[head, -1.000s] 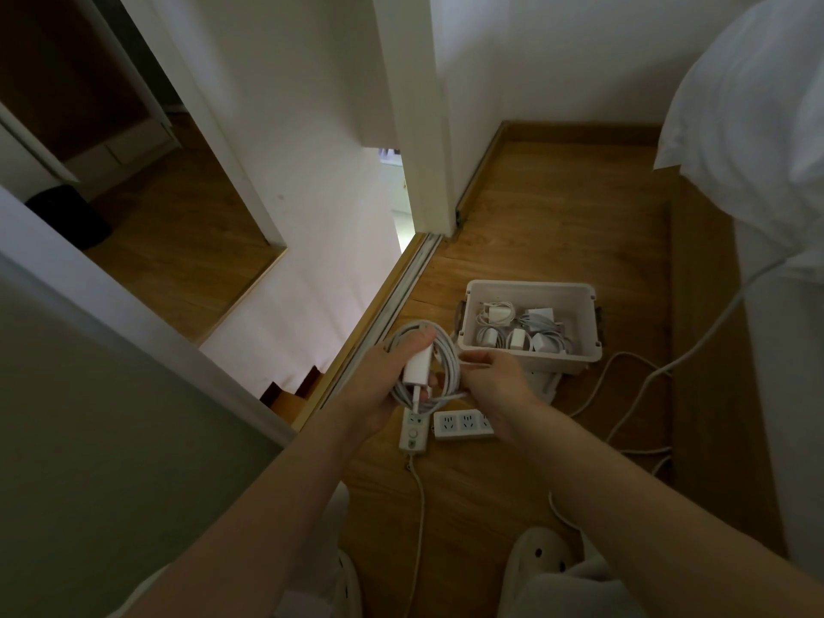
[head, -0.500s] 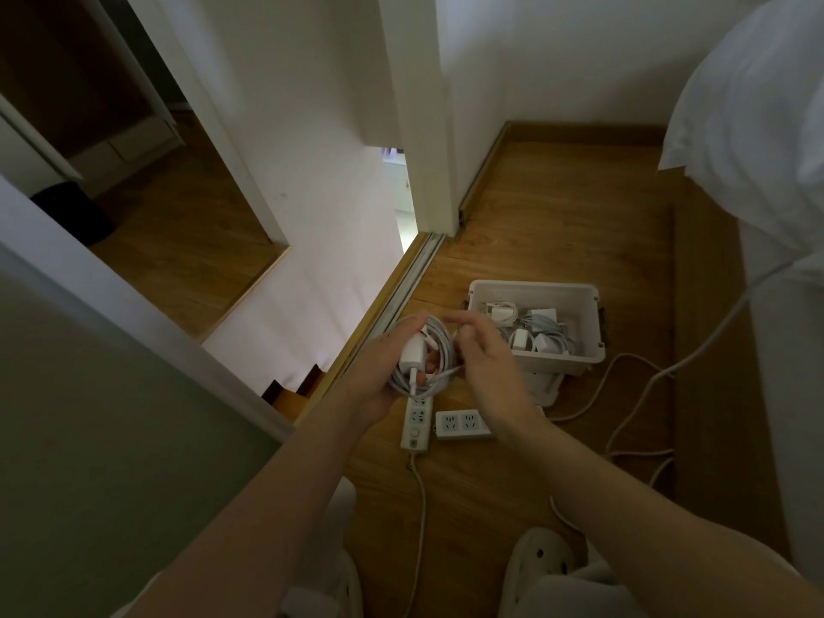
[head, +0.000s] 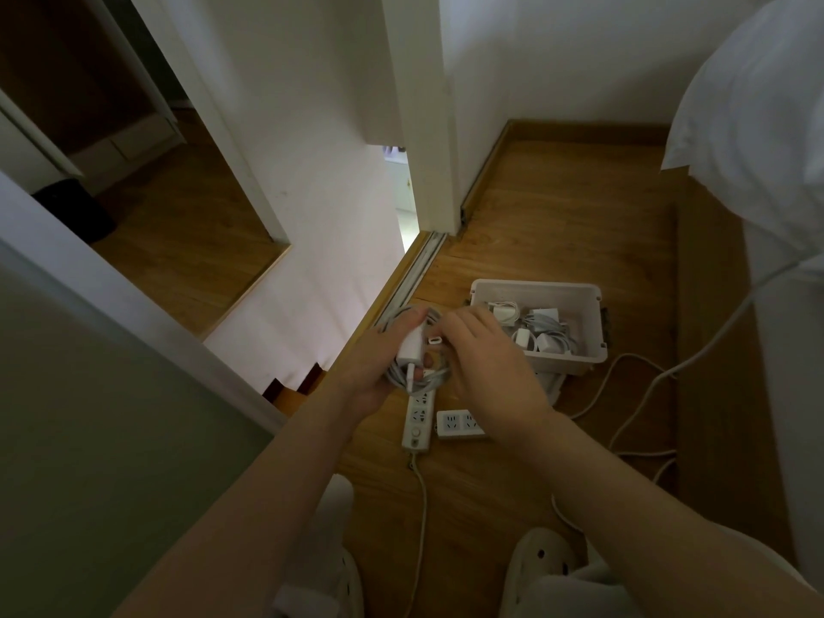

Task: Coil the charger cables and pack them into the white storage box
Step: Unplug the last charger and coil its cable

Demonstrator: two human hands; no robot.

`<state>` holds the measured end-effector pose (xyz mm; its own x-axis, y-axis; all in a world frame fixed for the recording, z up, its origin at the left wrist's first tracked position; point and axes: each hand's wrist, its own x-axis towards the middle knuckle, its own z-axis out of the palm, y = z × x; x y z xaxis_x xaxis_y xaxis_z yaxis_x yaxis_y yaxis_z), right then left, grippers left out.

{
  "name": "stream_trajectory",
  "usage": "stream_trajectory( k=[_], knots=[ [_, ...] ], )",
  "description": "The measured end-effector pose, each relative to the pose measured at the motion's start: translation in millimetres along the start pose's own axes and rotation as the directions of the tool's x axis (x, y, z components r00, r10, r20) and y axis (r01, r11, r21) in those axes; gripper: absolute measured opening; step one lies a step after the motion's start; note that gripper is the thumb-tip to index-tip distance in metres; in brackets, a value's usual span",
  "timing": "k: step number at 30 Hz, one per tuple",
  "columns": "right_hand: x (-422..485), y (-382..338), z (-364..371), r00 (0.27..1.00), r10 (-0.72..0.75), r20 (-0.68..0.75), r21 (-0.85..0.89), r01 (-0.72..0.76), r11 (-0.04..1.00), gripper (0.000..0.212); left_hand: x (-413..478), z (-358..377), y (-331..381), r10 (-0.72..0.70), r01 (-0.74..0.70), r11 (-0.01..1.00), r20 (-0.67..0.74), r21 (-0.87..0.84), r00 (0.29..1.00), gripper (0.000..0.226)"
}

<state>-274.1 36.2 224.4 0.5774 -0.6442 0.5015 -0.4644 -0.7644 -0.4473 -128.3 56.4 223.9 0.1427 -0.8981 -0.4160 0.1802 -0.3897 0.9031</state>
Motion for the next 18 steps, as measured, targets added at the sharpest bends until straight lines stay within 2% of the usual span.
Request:
stream_trajectory(
  k=[2,5,6,9,13,15,16,18],
  knots=[
    [-1,-1,-1,0.994,-0.109,-0.023,-0.057,0.107,0.993,0.017,0,-4,2,-0.016,0.017,0.999,-0.011,0.031,1.000,0.056],
    [-4,-1,2,0.986,-0.163,0.040,-0.032,0.164,0.986,0.013,-2,-8,0,-0.035,0.039,0.996,-0.062,0.074,0.997,0.078],
    [-5,-2,2,0.990,-0.129,0.059,0.024,0.128,0.992,0.011,-2,-8,-1,-0.031,0.037,0.996,-0.077,0.078,0.997,0.082],
    [-5,-5,-4,0.984,0.138,0.112,0.291,-0.166,0.942,0.006,-5,-6,-1,-0.002,0.005,0.999,-0.088,0.044,0.996,0.079],
    [3,1,-6,0.925,0.380,0.001,0.432,-0.343,0.834,0.004,-10,-5,4,0.074,-0.075,0.997,-0.048,-0.025,0.996,0.064],
    [8,5,-4,0.849,0.527,0.044,0.551,-0.461,0.696,0.009,-14,-2,9,0.130,-0.131,0.991,-0.080,-0.007,0.988,0.059],
    [11,8,-2,0.780,0.612,0.130,0.634,-0.540,0.553,0.014,-15,-1,11,0.172,-0.166,0.984,-0.110,0.056,0.979,0.054],
    [14,13,-1,0.604,0.679,0.417,0.725,-0.672,0.152,0.023,-17,2,13,0.309,-0.262,0.922,-0.135,0.283,0.942,0.033]
  ],
)
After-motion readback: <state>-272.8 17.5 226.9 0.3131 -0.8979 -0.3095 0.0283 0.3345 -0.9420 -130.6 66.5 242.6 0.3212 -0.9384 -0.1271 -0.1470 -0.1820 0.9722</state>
